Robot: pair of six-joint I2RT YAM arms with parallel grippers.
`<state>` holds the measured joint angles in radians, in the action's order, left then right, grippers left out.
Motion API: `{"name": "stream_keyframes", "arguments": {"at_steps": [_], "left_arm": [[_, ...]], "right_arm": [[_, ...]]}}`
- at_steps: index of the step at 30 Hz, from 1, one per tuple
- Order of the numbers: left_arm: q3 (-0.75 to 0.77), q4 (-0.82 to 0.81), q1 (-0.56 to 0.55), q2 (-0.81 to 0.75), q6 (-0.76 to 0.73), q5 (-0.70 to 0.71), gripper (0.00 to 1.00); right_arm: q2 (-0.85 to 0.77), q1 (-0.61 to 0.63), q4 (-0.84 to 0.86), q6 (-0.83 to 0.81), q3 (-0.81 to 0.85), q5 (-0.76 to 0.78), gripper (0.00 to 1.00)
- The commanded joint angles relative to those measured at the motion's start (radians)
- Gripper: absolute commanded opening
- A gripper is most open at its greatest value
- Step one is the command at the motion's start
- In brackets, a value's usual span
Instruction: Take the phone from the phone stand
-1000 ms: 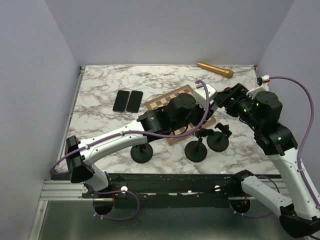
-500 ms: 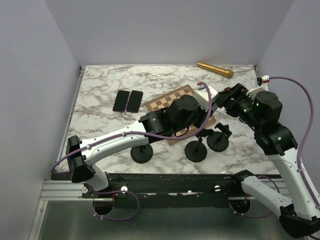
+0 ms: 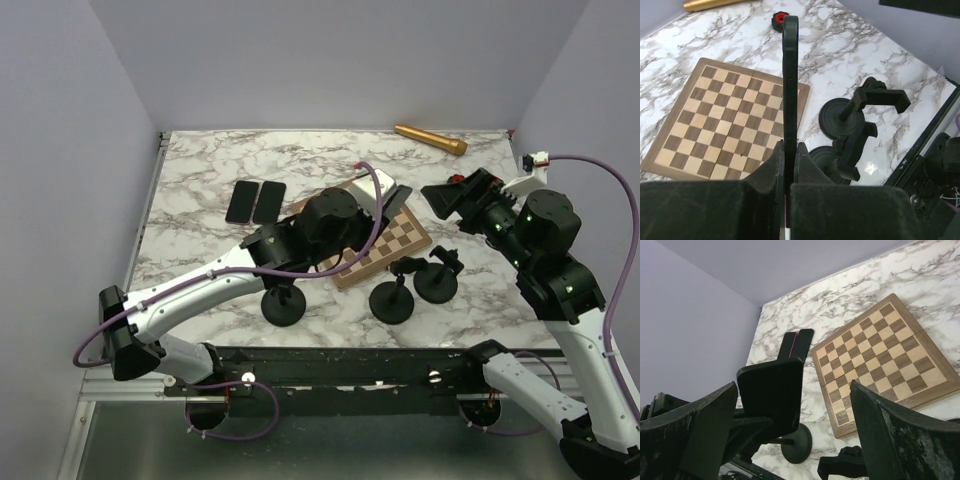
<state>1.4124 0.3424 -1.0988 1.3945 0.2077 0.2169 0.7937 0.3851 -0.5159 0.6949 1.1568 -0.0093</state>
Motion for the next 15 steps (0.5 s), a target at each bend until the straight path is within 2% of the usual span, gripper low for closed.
{"name": "stream_keyframes", "arguments": {"at_steps": [1, 6, 9, 12, 15], "left_arm": [[-0.038, 0.006, 0.062, -0.110, -0.010, 0.014, 0.00], [-0.106, 0.084, 0.262, -0.251, -0.010, -0.099, 0.00], [-0.131, 0.145, 0.455, -0.316, -0.039, -0.165, 0.00], [-0.138, 0.204, 0.665, -0.322, -0.040, -0.215, 0.00], [-0.133, 0.237, 0.847, -0.253, -0.033, -0.276, 0.00]], "right_arm": [[-0.013, 0.006, -0.008, -0.066, 0.032, 0.059, 1.00], [-0.043, 0.006, -0.050, -0.087, 0.028, 0.108, 1.00], [-0.064, 0.005, -0.043, -0.096, 0.009, 0.105, 1.00], [-0.069, 0.006, -0.036, -0.103, 0.002, 0.106, 1.00], [-0.062, 0.005, -0.052, -0.109, 0.022, 0.091, 1.00]]}}
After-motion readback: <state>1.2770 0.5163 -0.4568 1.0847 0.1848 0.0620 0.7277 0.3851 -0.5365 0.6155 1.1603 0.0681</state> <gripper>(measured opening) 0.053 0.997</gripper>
